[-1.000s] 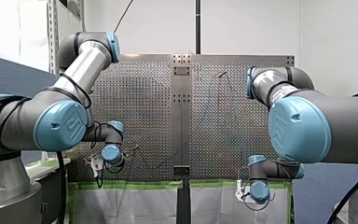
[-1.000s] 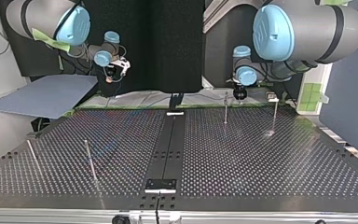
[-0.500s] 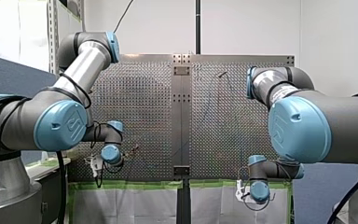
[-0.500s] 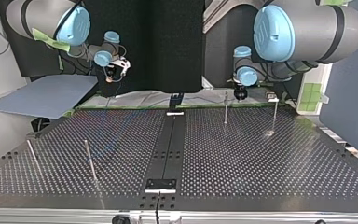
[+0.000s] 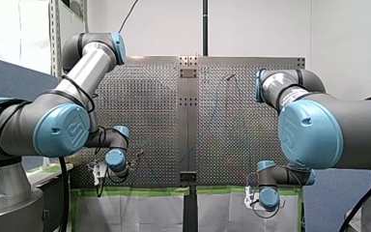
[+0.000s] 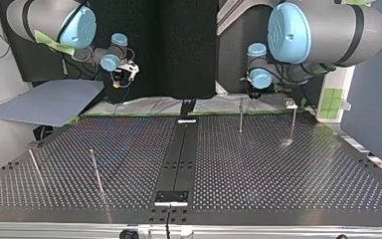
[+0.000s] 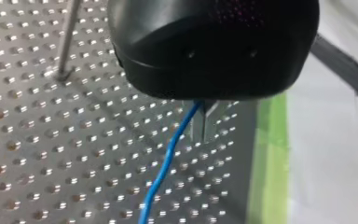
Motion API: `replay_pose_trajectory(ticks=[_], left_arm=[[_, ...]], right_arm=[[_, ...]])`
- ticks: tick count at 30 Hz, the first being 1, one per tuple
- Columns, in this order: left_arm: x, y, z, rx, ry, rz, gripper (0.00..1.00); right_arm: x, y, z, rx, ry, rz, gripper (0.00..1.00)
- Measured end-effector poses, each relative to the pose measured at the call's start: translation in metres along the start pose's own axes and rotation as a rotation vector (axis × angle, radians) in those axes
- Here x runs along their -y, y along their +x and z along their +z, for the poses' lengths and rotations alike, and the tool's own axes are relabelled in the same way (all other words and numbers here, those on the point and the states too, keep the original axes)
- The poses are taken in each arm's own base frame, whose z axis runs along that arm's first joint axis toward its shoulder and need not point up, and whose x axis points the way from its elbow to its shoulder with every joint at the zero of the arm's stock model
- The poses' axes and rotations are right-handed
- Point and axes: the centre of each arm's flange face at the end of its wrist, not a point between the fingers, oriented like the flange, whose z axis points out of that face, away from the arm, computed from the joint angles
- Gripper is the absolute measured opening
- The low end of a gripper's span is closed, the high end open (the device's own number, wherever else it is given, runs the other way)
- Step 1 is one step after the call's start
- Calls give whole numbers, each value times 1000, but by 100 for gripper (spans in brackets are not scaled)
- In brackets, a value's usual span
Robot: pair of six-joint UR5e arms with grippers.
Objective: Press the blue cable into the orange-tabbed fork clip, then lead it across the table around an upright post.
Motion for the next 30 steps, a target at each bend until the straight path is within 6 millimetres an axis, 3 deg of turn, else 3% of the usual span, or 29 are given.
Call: replay_pose_trajectory(ticks=[7,13,23,30], left_arm=[[-2,20,-23,-19,3,15,0],[2,20,-45,-5,18,24,0],[18,8,-73,13,29,36,0],[29,-16,-83,57,48,19,0]], right_arm=[[0,0,0,1,-1,0,0],[0,0,0,1,-1,-1,0],[0,0,0,2,-3,-1,0],[0,0,0,2,-2,-1,0]])
